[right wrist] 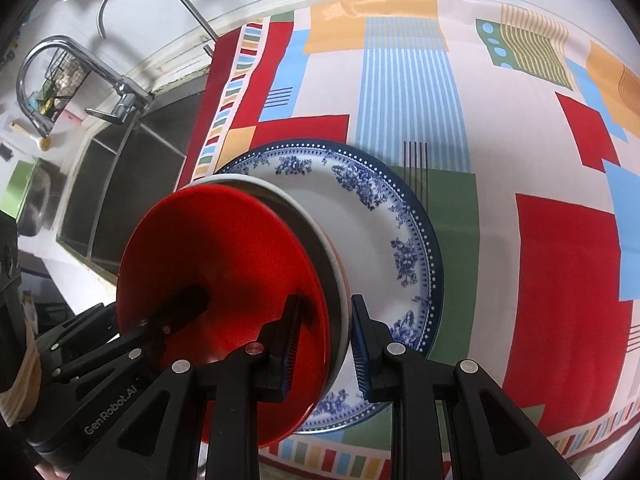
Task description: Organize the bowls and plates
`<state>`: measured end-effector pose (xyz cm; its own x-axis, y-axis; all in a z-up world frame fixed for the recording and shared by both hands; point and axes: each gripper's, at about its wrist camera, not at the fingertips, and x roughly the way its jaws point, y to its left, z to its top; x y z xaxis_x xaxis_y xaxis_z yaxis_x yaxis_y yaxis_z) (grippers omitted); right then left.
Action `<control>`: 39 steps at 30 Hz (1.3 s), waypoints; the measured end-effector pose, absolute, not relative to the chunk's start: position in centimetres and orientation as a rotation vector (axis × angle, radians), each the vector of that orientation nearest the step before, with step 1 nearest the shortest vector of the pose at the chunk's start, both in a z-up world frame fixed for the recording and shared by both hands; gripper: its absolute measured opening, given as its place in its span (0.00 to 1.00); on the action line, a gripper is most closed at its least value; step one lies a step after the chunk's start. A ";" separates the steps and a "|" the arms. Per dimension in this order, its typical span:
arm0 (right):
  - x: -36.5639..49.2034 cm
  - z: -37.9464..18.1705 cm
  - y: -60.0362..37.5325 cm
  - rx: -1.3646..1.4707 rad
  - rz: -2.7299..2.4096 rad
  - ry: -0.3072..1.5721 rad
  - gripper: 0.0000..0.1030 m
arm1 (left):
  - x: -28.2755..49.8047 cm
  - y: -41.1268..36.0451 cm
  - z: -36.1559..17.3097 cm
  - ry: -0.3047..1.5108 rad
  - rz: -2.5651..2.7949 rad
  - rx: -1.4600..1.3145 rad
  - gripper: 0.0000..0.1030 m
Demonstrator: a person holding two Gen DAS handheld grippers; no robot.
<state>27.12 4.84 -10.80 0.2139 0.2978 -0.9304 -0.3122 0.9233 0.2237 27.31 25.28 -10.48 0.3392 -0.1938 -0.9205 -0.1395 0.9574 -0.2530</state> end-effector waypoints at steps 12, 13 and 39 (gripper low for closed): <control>26.9 -10.6 5.3 -0.029 0.400 1.253 0.25 | 27.2 25.5 -10.7 1.214 -0.068 -0.308 0.31; 26.9 -10.6 5.2 -0.028 0.400 1.248 0.25 | 27.1 25.4 -10.6 1.209 -0.068 -0.295 0.35; 14.2 -4.9 -7.0 -0.031 0.249 0.764 0.81 | 12.0 16.5 -2.9 0.682 0.107 -0.088 0.98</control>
